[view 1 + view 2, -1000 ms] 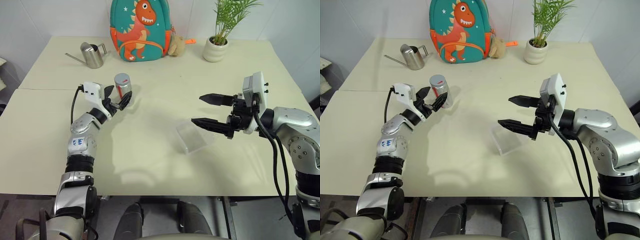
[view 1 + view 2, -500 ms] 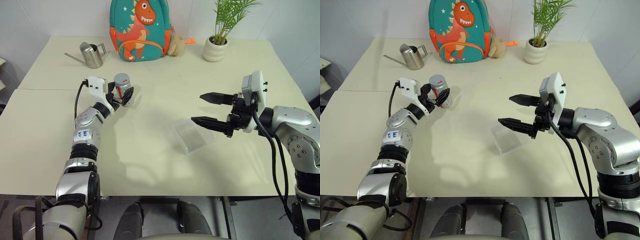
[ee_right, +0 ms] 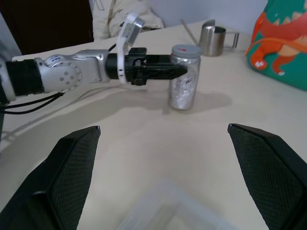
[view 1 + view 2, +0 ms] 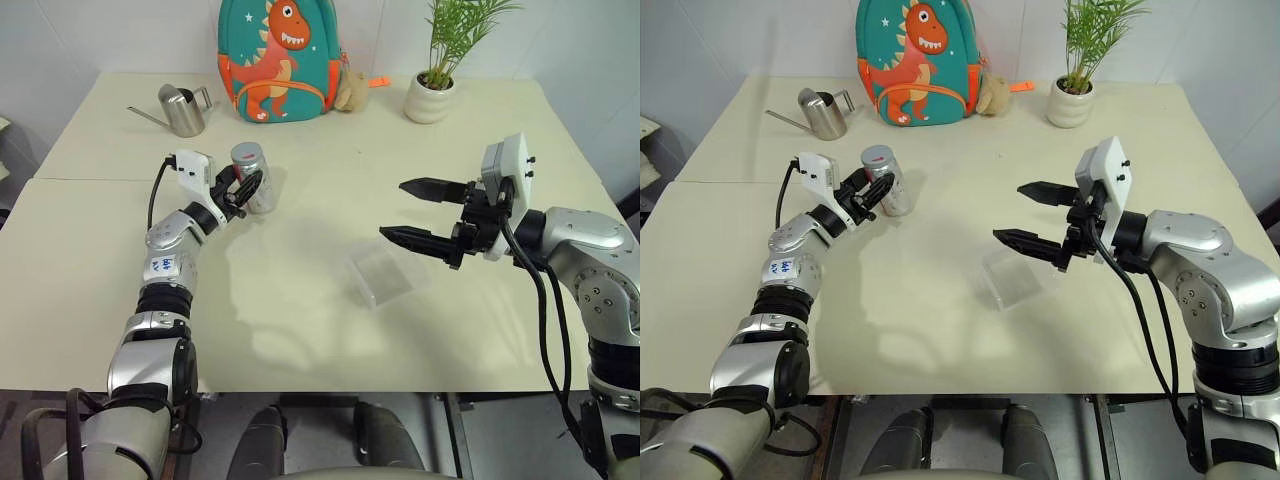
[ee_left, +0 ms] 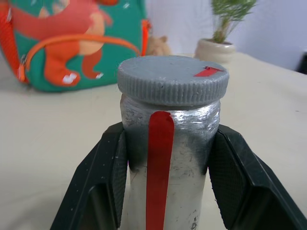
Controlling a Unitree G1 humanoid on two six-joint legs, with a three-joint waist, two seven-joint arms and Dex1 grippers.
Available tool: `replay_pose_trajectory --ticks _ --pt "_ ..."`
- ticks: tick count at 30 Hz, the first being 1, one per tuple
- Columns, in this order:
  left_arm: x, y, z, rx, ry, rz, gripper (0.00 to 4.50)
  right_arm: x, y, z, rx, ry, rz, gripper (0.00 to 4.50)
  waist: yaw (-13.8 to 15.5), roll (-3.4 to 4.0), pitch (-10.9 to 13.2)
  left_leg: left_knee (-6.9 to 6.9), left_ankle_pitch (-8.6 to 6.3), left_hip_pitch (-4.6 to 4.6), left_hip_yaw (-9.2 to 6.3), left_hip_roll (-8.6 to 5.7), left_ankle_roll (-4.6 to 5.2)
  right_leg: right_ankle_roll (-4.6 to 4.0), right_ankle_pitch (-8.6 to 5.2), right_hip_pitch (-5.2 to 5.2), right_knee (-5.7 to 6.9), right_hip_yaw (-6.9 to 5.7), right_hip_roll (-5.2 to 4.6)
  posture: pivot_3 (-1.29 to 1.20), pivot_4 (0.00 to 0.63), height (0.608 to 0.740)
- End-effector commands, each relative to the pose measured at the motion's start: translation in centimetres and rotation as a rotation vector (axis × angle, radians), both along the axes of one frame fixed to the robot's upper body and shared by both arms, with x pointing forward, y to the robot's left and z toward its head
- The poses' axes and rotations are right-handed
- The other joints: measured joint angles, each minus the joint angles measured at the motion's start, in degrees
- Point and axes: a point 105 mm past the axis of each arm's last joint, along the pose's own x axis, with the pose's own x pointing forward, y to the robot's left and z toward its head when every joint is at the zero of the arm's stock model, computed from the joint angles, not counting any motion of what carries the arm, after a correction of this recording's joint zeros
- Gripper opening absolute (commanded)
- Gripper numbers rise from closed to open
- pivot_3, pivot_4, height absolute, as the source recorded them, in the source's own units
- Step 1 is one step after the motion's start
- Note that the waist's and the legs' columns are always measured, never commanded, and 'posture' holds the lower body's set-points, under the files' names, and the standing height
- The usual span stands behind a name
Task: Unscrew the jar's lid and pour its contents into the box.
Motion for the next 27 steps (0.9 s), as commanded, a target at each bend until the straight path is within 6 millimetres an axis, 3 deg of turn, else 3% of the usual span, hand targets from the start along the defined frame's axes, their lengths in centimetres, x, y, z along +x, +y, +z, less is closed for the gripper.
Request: replay_pose_trajectory --ticks 1,8,12,19,27 --pt "-2.3 -1.1 3.3 0.045 -0.114 -0.175 2.02 -0.4 2.0 2.2 0.055 -0.088 -0.026 4.5 -0.1 0.0 0.0 0.0 0.0 0.0 0.0 0.02 0.0 0.0 0.0 -0.01 0.01 0.0 0.0 0.0 0.15 0.74" --pt "-6.2 -3.6 4.7 0.151 -0.132 -0.425 2.02 -0.9 6.6 2.5 0.162 -0.097 -0.066 4.5 0.1 0.01 0.0 -0.02 0.01 -0.04 -0.03 0.02 -0.02 -0.01 -0.01 -0.02 0.04 0.0 0.0 0.0 0.15 0.74" --pt "-7.0 -4.8 5.5 0.195 -0.131 -0.49 2.02 -1.1 8.8 2.7 0.2 -0.091 -0.101 4.5 0.0 0.01 0.0 -0.02 0.04 -0.03 -0.08 0.02 -0.01 -0.05 -0.02 -0.09 0.19 0.0 0.02 0.0 0.15 0.74" --pt "-7.7 -6.0 5.9 0.238 -0.126 -0.57 2.02 -0.5 10.4 2.6 0.22 -0.071 -0.172 4.5 -0.1 0.01 0.0 -0.03 0.05 -0.02 -0.09 0.02 0.01 -0.1 -0.05 -0.14 0.27 0.01 0.02 0.0 0.15 0.74" --pt "-8.2 -6.9 6.5 0.24 -0.15 -0.641 2.02 0.7 10.4 2.1 0.2 -0.078 -0.249 4.5 -0.1 0.02 0.0 -0.09 0.05 -0.07 -0.08 0.02 0.01 -0.12 -0.07 -0.23 0.27 0.02 0.03 0.0 0.15 0.74"
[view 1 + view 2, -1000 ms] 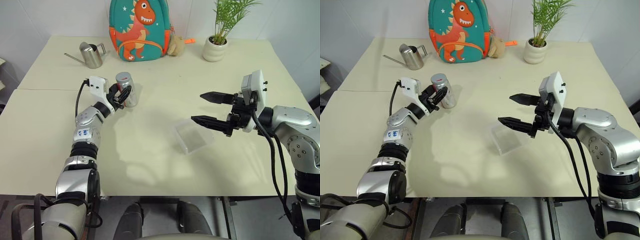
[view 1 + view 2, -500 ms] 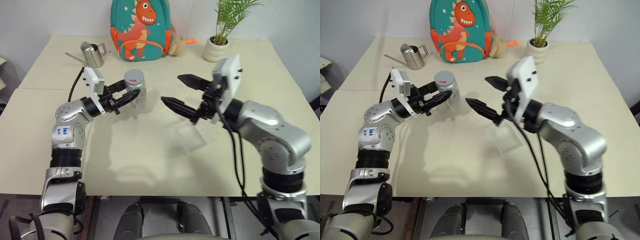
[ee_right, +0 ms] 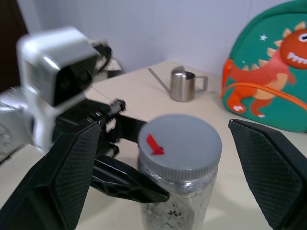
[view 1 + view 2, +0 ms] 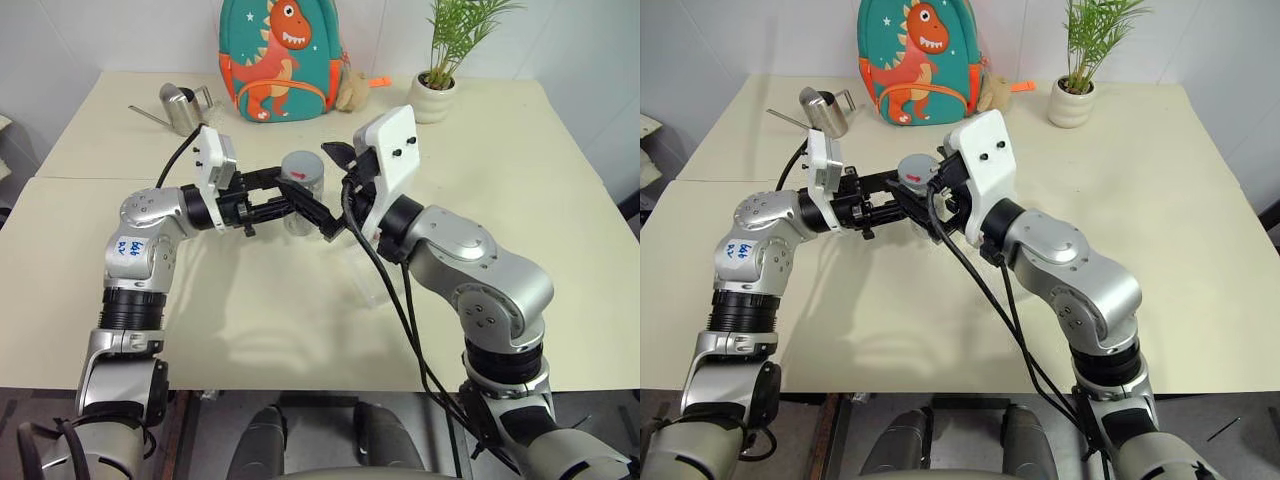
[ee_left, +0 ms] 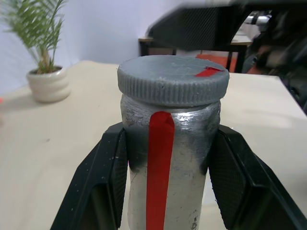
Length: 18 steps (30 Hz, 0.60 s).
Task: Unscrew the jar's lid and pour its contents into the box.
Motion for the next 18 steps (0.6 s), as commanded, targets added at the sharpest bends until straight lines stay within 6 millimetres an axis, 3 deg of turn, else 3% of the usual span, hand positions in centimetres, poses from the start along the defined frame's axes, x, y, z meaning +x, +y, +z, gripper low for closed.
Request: replay_pose_trajectory --ticks 1,13,18 --pt "-0.68 -0.63 1.84 -0.017 -0.073 -0.049 2.02 -0.2 -0.01 0.94 0.017 -0.047 -0.011 4.5 0.0 0.0 0.0 -0.01 0.0 0.0 0.0 0.0 0.0 0.0 0.0 -0.01 0.0 0.0 0.0 0.0 0.15 0.74" --pt "-1.24 -0.9 2.01 -0.014 -0.075 -0.086 2.02 0.47 -0.17 1.02 0.039 -0.05 -0.045 4.5 -1.1 0.0 0.0 -0.04 0.01 -0.01 -0.01 0.0 0.01 -0.01 -0.01 -0.03 0.02 0.01 0.0 0.0 0.15 0.74" --pt "-1.27 -0.91 2.04 -0.017 -0.073 -0.087 2.02 -0.01 0.34 1.17 0.04 -0.058 0.002 3.26 -1.2 0.0 0.0 -0.07 0.01 0.0 0.0 0.01 0.01 -0.02 -0.01 -0.08 0.05 0.03 0.01 0.0 0.15 0.74"
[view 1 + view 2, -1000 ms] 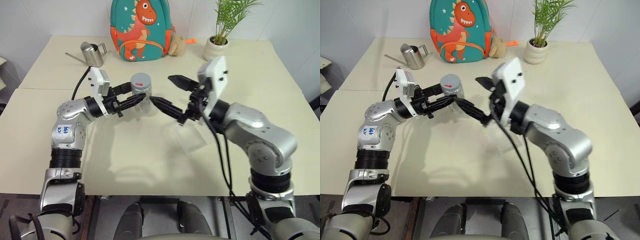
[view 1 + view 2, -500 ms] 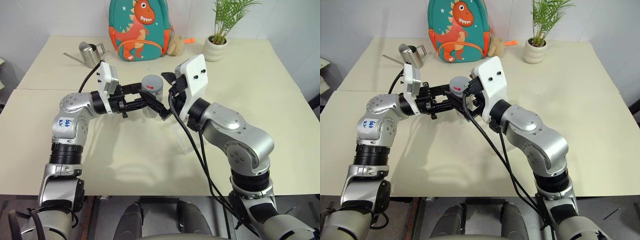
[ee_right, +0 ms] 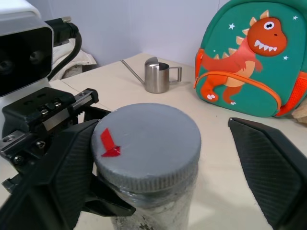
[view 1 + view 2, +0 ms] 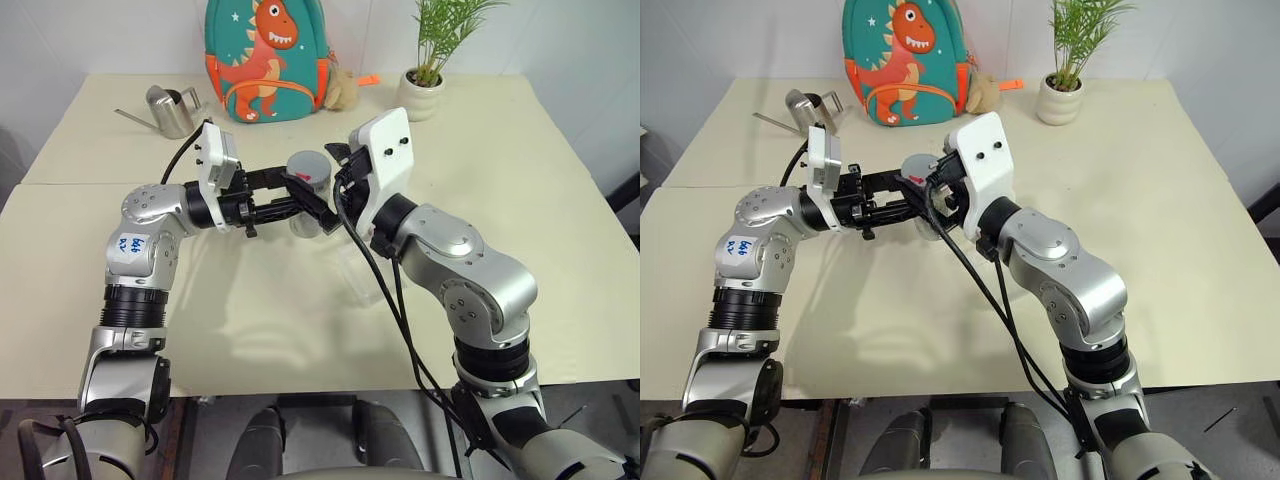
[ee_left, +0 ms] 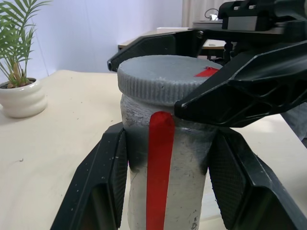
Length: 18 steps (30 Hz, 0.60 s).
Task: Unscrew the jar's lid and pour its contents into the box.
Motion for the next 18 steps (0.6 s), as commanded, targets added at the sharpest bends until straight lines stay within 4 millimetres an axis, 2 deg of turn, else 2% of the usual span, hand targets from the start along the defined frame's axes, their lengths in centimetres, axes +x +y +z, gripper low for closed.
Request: replay_pose_trajectory --ticks 1,2,3,12,18 --pt "-0.8 -0.5 1.8 -0.017 -0.064 -0.042 2.02 -0.8 0.2 1.4 0.026 -0.061 0.036 2.93 0.1 0.0 0.0 0.0 0.0 0.0 0.0 0.0 0.0 0.0 0.0 -0.01 0.0 0.0 0.0 0.0 0.15 0.74" --pt "-0.8 -0.5 1.8 -0.02 -0.062 -0.044 2.02 -0.9 0.3 1.4 0.026 -0.063 0.047 2.64 0.1 0.0 0.0 0.0 0.0 0.0 0.0 0.0 0.0 0.0 0.0 -0.01 0.0 0.0 0.0 0.0 0.15 0.74" --pt "-0.8 -0.5 1.8 -0.021 -0.06 -0.046 2.02 -1.0 0.4 1.5 0.027 -0.065 0.059 2.59 0.1 0.0 0.0 0.0 0.0 -0.01 0.01 0.0 0.0 0.0 0.0 0.0 0.0 0.01 -0.01 0.0 0.15 0.74" --pt "-1.6 -0.6 0.8 0.004 0.004 -0.126 2.02 -4.5 1.3 2.5 -0.008 -0.104 0.385 2.59 0.1 0.0 0.0 -0.02 0.0 -0.02 0.01 0.0 0.0 0.0 -0.01 -0.01 -0.03 0.01 0.0 0.0 0.15 0.74" --pt "-1.9 -0.5 0.3 0.048 0.017 -0.198 2.02 -6.9 1.7 2.3 -0.108 -0.121 0.63 2.59 0.0 0.01 0.0 -0.02 0.0 -0.01 0.01 0.0 0.01 0.0 -0.01 -0.01 -0.04 0.0 0.01 0.0 0.15 0.74"
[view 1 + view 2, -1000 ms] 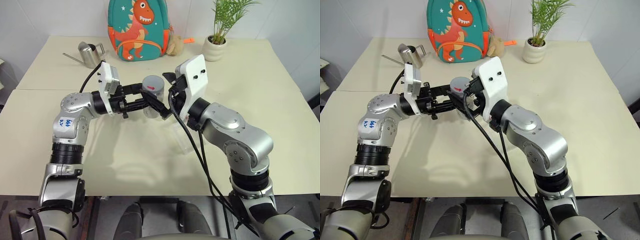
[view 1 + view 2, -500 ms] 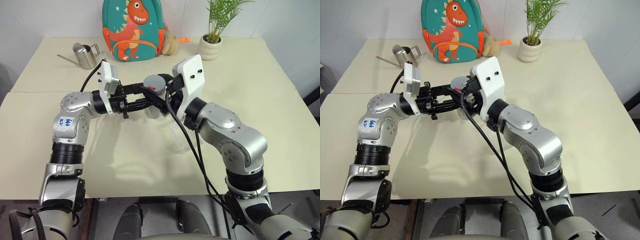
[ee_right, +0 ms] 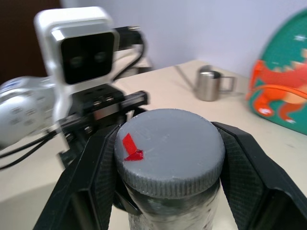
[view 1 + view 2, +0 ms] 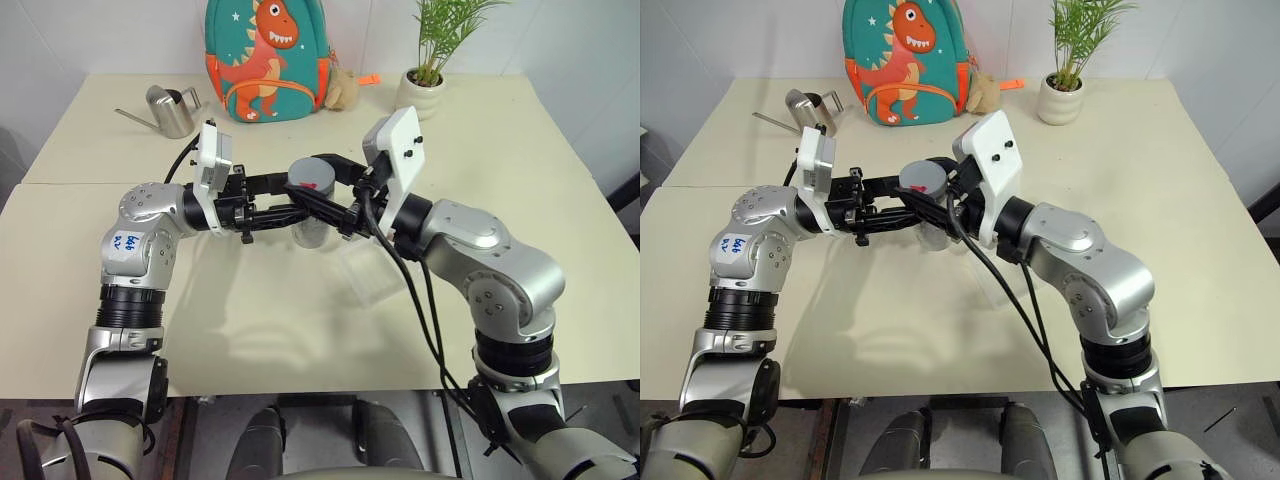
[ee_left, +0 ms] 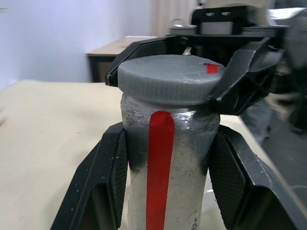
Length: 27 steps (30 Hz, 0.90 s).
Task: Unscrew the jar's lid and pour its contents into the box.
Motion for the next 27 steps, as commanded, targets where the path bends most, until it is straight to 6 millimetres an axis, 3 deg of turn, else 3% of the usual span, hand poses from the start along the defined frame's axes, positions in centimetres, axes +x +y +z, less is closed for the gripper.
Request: replay_pose_trajectory --ticks 1,6,13,19,27 --pt "-0.1 -0.3 0.1 0.044 -0.007 -0.037 2.02 -4.9 2.3 1.9 -0.007 -0.089 0.338 2.59 0.0 0.0 0.0 0.0 0.0 0.0 0.0 0.0 0.0 0.0 0.0 0.0 0.01 0.0 0.01 0.0 0.15 0.74" --pt "-0.2 -0.3 0.1 0.076 -0.025 -0.103 2.02 -6.6 2.0 2.0 -0.042 -0.073 0.516 2.59 0.1 0.0 0.0 0.01 0.0 -0.01 0.01 0.01 0.0 -0.01 0.0 0.0 -0.01 0.0 0.0 0.0 0.15 0.74" --pt "-0.2 -0.6 0.6 0.063 -0.057 -0.149 2.02 -6.5 1.9 2.4 -0.031 -0.074 0.554 2.59 0.1 0.0 0.0 0.01 0.0 -0.02 0.01 0.01 0.01 0.0 -0.01 0.0 -0.01 -0.01 0.0 0.0 0.15 0.74" --pt "-0.7 -1.0 0.4 0.07 -0.066 -0.175 2.02 -5.7 2.0 2.0 -0.047 -0.091 0.489 4.49 0.1 0.0 0.0 0.0 0.0 -0.02 0.01 0.01 0.01 0.01 -0.01 -0.02 0.0 0.0 0.0 0.0 0.15 0.74" --pt "-1.7 -0.9 0.9 0.11 -0.075 -0.198 2.02 -4.4 2.1 2.6 -0.03 -0.129 0.397 4.49 0.0 0.0 0.0 0.01 0.0 -0.03 0.01 0.01 0.01 0.01 -0.02 -0.04 0.03 0.0 0.0 0.0 0.15 0.74"
